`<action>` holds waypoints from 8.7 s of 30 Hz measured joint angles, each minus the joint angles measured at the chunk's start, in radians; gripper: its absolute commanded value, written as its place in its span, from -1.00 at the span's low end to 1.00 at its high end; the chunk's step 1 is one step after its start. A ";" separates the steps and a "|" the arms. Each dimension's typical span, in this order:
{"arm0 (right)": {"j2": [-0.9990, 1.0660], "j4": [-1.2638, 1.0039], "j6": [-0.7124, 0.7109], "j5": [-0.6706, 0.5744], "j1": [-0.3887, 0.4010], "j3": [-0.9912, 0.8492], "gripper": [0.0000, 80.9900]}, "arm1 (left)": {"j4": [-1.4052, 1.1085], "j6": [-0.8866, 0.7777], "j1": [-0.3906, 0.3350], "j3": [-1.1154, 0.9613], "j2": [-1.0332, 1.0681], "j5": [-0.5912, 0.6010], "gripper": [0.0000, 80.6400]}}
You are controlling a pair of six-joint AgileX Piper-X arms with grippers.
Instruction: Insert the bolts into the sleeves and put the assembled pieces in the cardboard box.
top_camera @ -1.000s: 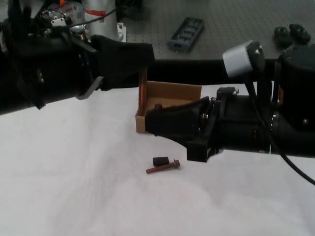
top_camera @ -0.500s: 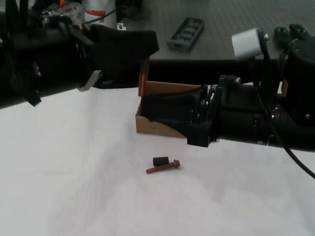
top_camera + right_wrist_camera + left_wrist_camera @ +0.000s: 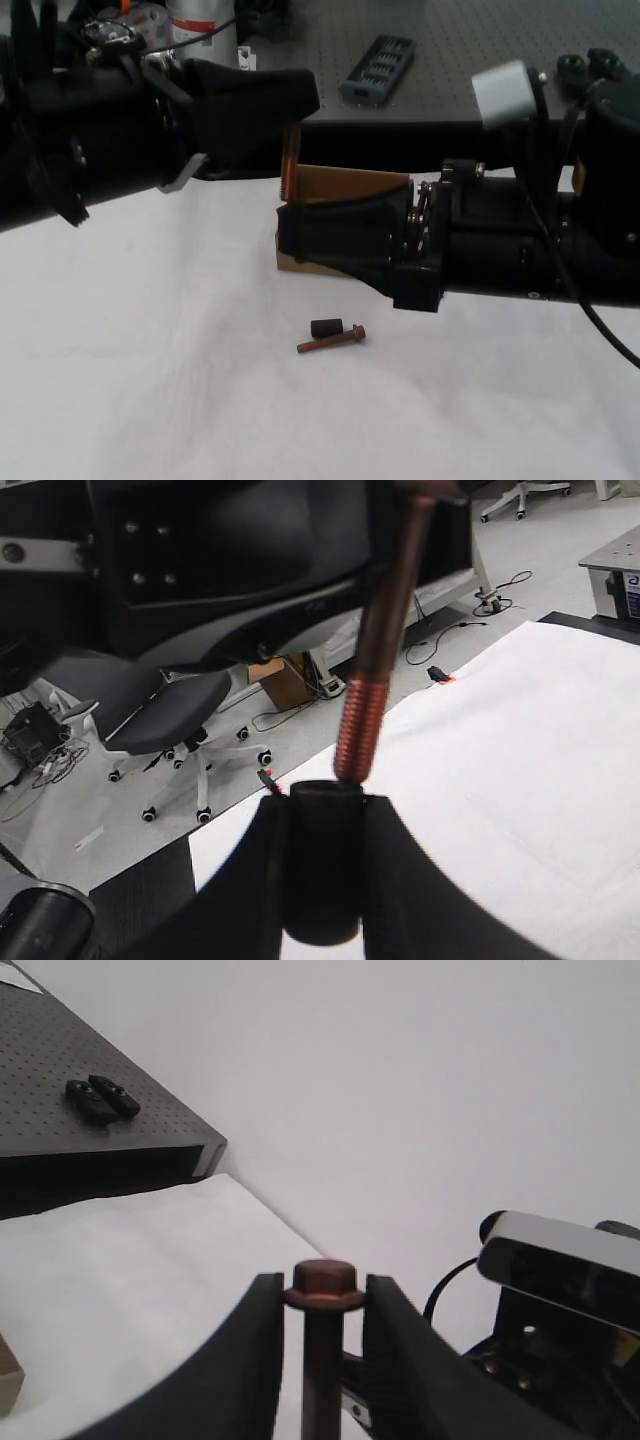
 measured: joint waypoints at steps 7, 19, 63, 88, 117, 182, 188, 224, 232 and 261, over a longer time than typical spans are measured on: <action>0.000 -0.065 0.058 -0.016 0.000 0.000 -0.95 | -0.008 0.000 0.000 0.000 0.000 -0.016 -0.98; 0.000 -0.057 0.073 -0.007 0.000 0.000 -0.95 | -0.021 0.000 0.000 0.000 0.000 -0.078 -0.98; 0.000 -0.092 0.041 0.078 0.000 0.000 -0.95 | -0.066 -0.160 0.000 0.000 0.000 -0.089 -0.98; 0.000 -0.102 0.043 0.078 0.000 0.000 -0.95 | -0.092 -0.166 0.000 0.000 0.000 -0.089 -0.98; 0.000 -0.089 0.043 0.078 0.000 0.000 -0.95 | -0.337 -0.259 -0.020 0.100 0.000 -0.222 -0.98; -0.011 -0.043 0.040 -0.014 -0.070 0.000 -0.95 | -0.059 -0.241 -0.020 0.103 -0.011 0.100 -0.98; -0.011 -0.035 0.040 -0.019 -0.070 0.000 -0.95 | -0.052 -0.228 -0.020 0.103 -0.011 0.107 -0.98; -0.002 0.131 -0.081 0.029 -0.151 -0.004 -0.95 | 0.212 -0.069 0.154 0.103 -0.238 0.175 0.01; 0.186 0.182 -0.106 0.056 -0.222 -0.121 -0.95 | 0.894 0.209 0.232 0.103 -0.537 0.080 -0.01; 1.118 0.909 -0.367 0.542 -0.306 -1.204 -0.98 | 1.252 0.290 0.232 0.103 -0.760 -0.043 -0.01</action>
